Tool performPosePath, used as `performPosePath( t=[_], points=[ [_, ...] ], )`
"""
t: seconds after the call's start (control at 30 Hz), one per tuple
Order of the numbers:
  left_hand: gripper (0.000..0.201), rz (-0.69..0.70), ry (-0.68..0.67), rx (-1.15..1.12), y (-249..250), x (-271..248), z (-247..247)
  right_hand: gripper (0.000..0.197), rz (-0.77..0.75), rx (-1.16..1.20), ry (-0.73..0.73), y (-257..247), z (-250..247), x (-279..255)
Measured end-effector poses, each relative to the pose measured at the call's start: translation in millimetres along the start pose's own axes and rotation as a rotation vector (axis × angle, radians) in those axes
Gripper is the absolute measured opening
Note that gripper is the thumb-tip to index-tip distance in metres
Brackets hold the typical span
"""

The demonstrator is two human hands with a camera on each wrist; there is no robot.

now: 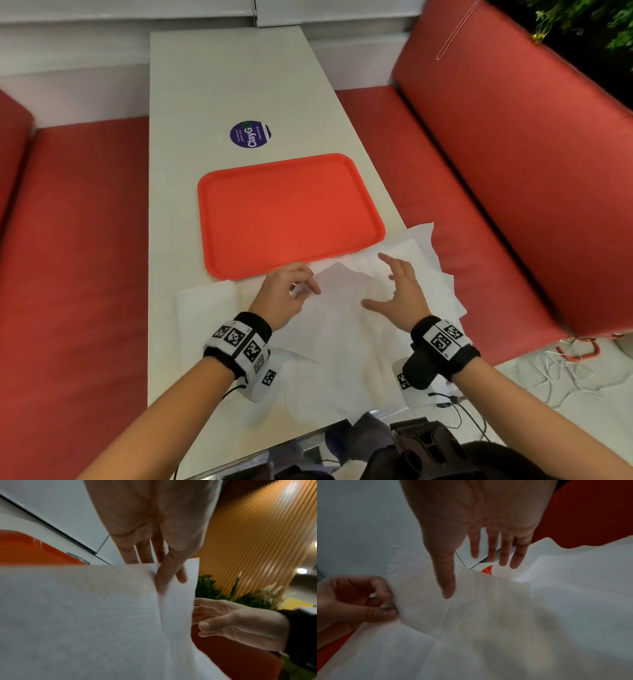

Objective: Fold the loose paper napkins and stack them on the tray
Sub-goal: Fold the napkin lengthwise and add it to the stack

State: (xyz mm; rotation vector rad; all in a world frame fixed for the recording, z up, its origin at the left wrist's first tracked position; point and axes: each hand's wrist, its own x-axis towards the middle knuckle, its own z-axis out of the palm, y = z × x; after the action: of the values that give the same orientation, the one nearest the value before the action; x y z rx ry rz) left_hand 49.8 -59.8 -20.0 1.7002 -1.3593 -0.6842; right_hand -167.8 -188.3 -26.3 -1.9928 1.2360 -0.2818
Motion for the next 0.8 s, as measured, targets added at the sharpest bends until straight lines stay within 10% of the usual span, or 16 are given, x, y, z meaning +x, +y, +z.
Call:
performPosePath(
  t=[0.23,0.4,0.67,0.8],
  points=[
    [0.039,-0.154,0.020,-0.211,11.1,0.8,-32.7,0.020,-0.074,0.290,-0.205,-39.3,-4.8,13.9],
    [0.042,-0.440,-0.126,-0.063,-8.3,-7.5,-49.2,0.020,-0.092,0.537,-0.073,-49.1,-8.7,14.2],
    [0.044,-0.704,0.065,-0.968,2.7,-13.1,-41.5,0.019,0.093,0.711,-0.027,-48.3,-1.7,12.6],
    [0.087,-0.774,-0.088,-1.240,-4.0,-19.3,-22.4,0.017,0.148,0.669,-0.072,-45.4,13.3,11.2]
  ],
)
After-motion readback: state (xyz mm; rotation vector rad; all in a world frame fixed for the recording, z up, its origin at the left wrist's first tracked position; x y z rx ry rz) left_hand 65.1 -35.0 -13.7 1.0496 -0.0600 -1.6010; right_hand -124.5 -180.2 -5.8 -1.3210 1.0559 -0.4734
